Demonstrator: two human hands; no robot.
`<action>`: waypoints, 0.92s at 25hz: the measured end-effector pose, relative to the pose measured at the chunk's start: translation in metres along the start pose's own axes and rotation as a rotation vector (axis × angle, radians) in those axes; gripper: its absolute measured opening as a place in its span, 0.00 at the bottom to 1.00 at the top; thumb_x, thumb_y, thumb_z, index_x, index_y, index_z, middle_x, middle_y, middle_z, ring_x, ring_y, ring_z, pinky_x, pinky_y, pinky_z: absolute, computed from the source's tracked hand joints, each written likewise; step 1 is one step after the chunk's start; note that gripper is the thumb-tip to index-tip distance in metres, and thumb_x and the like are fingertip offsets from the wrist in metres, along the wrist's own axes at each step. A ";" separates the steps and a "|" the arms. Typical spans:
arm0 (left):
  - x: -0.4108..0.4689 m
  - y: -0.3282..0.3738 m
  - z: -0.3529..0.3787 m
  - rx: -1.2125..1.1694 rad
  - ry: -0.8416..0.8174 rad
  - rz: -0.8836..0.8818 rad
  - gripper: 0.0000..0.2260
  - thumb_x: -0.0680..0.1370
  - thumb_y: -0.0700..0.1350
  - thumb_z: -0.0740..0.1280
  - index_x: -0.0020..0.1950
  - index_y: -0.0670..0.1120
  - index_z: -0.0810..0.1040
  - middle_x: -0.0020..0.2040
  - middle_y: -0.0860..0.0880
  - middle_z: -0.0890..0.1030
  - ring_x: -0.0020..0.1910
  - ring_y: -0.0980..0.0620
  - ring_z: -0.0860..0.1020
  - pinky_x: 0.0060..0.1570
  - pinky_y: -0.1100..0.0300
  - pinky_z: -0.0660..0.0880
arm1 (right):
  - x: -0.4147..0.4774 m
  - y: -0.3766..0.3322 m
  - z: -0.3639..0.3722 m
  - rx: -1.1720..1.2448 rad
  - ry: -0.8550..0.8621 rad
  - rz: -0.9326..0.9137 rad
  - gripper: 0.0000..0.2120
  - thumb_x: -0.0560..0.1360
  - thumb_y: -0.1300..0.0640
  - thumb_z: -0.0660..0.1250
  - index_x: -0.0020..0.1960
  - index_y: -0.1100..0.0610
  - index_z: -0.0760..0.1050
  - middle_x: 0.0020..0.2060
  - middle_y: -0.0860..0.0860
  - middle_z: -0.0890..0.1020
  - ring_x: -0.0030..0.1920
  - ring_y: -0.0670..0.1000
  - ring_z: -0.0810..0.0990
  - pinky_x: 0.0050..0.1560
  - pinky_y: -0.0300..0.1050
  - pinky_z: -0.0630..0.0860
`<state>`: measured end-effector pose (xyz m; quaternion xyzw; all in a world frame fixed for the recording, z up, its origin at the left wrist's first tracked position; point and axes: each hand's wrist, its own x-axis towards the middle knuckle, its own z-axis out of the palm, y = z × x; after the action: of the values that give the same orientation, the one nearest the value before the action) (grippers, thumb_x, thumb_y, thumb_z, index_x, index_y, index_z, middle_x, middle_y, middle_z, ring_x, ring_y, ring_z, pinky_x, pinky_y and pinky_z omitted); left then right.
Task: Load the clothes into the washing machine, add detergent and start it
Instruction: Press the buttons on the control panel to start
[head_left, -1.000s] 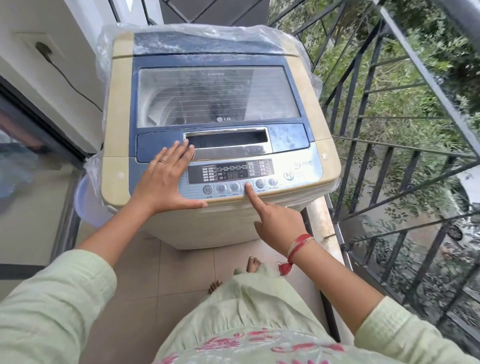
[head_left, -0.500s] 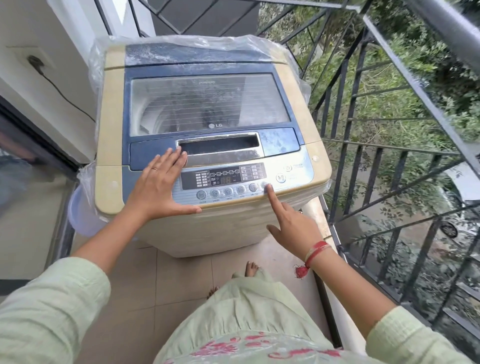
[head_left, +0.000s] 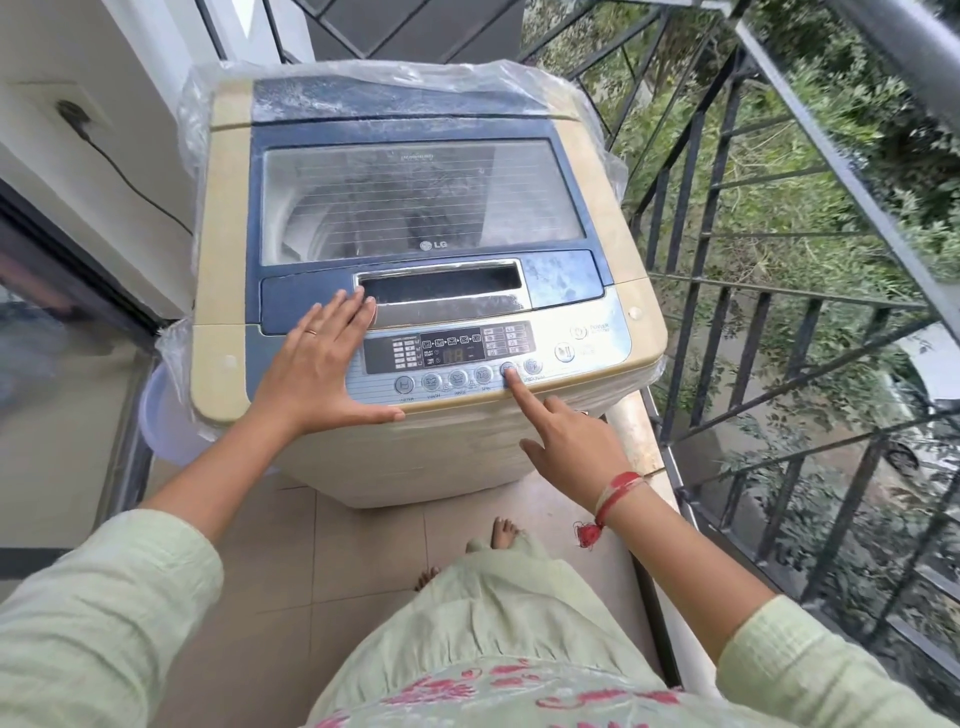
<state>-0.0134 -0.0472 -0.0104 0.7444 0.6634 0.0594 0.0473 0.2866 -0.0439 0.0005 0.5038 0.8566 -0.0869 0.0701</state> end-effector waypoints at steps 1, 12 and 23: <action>0.000 0.000 0.000 0.003 0.000 -0.001 0.57 0.58 0.82 0.52 0.77 0.46 0.51 0.77 0.48 0.53 0.76 0.51 0.49 0.75 0.52 0.45 | 0.001 -0.001 -0.002 -0.003 -0.013 0.000 0.39 0.78 0.48 0.59 0.74 0.43 0.32 0.47 0.51 0.75 0.38 0.54 0.78 0.30 0.44 0.68; 0.002 -0.002 -0.003 -0.002 -0.008 -0.007 0.57 0.58 0.82 0.51 0.77 0.45 0.53 0.77 0.47 0.54 0.76 0.50 0.51 0.74 0.56 0.42 | -0.005 0.003 0.006 0.122 -0.048 -0.009 0.46 0.77 0.47 0.62 0.70 0.40 0.23 0.47 0.52 0.77 0.38 0.55 0.79 0.31 0.46 0.73; 0.001 0.001 -0.003 -0.005 -0.011 0.003 0.57 0.59 0.82 0.51 0.77 0.45 0.52 0.77 0.47 0.55 0.76 0.51 0.50 0.73 0.61 0.37 | 0.000 0.045 -0.006 0.109 0.035 0.105 0.40 0.78 0.51 0.60 0.75 0.43 0.33 0.55 0.52 0.76 0.38 0.56 0.79 0.30 0.44 0.66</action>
<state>-0.0122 -0.0459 -0.0075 0.7455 0.6619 0.0570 0.0526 0.3256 -0.0210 0.0025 0.5528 0.8240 -0.1206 0.0320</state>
